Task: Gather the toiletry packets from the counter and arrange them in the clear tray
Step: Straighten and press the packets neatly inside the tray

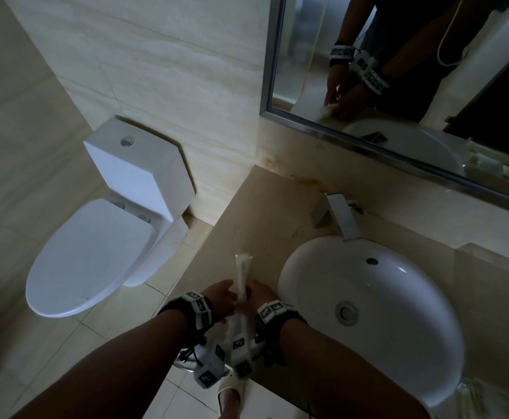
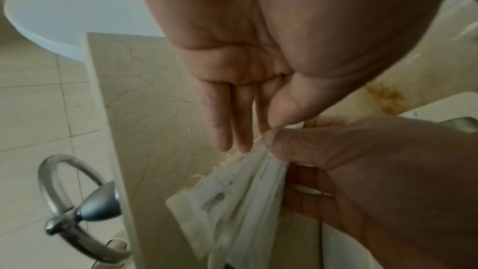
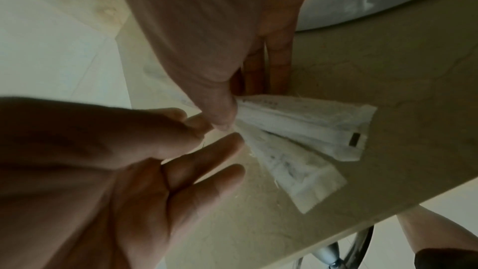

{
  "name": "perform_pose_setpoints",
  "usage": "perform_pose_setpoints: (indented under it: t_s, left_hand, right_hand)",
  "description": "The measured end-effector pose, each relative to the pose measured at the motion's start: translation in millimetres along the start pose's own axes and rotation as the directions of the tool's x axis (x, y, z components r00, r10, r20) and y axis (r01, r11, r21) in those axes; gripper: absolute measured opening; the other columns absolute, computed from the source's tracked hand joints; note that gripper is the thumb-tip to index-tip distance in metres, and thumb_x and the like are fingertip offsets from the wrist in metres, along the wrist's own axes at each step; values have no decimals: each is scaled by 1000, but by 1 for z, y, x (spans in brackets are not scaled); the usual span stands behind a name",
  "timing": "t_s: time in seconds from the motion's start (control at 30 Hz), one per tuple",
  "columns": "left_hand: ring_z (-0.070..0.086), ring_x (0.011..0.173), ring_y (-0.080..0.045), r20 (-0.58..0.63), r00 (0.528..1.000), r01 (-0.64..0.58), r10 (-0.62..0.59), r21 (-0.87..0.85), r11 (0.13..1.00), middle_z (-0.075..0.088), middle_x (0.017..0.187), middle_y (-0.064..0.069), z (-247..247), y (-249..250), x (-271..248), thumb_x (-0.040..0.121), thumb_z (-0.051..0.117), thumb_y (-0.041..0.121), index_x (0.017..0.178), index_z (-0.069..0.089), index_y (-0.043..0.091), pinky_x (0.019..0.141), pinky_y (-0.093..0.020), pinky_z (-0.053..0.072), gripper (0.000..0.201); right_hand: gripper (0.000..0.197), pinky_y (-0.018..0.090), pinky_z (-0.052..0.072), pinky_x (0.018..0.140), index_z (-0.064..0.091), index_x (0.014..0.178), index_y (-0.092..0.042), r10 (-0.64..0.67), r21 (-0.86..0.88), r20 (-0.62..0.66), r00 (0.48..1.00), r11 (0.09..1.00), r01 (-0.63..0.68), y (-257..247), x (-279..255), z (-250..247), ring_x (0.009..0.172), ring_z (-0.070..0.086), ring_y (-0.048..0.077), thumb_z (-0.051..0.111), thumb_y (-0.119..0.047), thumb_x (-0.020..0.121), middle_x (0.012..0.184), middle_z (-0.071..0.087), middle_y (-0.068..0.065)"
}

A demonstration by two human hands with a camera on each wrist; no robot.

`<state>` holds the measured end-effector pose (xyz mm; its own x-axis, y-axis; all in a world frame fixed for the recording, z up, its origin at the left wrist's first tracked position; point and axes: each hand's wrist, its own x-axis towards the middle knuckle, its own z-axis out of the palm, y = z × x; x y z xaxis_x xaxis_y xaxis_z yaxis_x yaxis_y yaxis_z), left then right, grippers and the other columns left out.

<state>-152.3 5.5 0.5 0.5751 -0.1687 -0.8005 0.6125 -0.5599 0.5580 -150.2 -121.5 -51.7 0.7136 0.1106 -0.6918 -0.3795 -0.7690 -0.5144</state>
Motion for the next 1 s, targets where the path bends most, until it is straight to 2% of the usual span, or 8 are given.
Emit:
perform_pose_setpoints:
  t_s: [0.1,0.23,0.37,0.47,0.6,0.73,0.87,1.0]
  left_hand:
    - [65,81,-24,-7,1000,-26,27,40,999,66,105,-12,0,0,5,91,50,1,121,51,16,78,-42,57,34]
    - [58,56,-13,28,1000,-3,2,14,1000,64,82,-5,-1,4,9,91,48,-2,118,54,17,61,-33,55,33]
    - [56,55,-15,54,999,3,-1,-38,999,62,97,-8,-2,7,8,90,46,-5,128,48,22,60,-33,52,48]
    - [59,63,-20,62,998,9,-3,-103,995,57,110,-10,-2,9,8,90,46,-7,139,38,21,60,-34,53,56]
    - [64,72,-23,142,990,0,23,-156,988,55,117,-7,-8,12,7,89,44,-13,144,33,24,68,-39,57,67]
    - [67,77,-28,143,989,-14,42,-188,982,52,129,-12,-16,22,5,90,48,-13,149,27,24,76,-45,56,73]
    - [71,84,-28,90,991,-92,96,-49,995,67,109,-10,-15,44,-4,83,73,14,146,30,24,80,-46,59,77]
    - [73,77,-29,-27,992,-119,120,5,993,68,106,-11,-13,69,-12,74,81,37,142,30,31,68,-39,61,86]
  right_hand:
    - [33,28,45,86,61,110,-6,-14,104,-25,1000,994,16,1,-4,0,107,62,31,60,-35,95,109,65,13]
    - [44,35,52,84,54,109,-10,21,183,-29,999,983,-15,1,-6,-3,100,65,29,61,-50,91,107,67,9]
    - [46,32,48,79,49,126,-7,36,179,-2,999,983,-35,3,-2,-8,109,62,29,66,-27,89,123,62,12]
    - [45,22,45,76,54,135,-12,26,210,44,999,977,-35,7,-5,-7,119,59,27,66,-16,91,132,59,9]
    - [19,32,49,78,69,101,-11,13,154,118,993,988,-31,10,-8,-18,99,65,35,60,-25,92,96,69,10]
    - [24,34,48,78,68,104,-11,-34,65,75,997,997,29,12,-17,-35,92,62,29,60,-31,92,110,69,16]
    - [31,36,46,83,60,122,-5,-78,-123,55,995,989,84,9,-33,-54,107,61,35,51,-23,98,119,63,16]
    - [29,35,46,79,58,121,-14,-134,-227,23,991,964,136,17,-54,-75,103,62,33,45,-26,99,117,64,9]
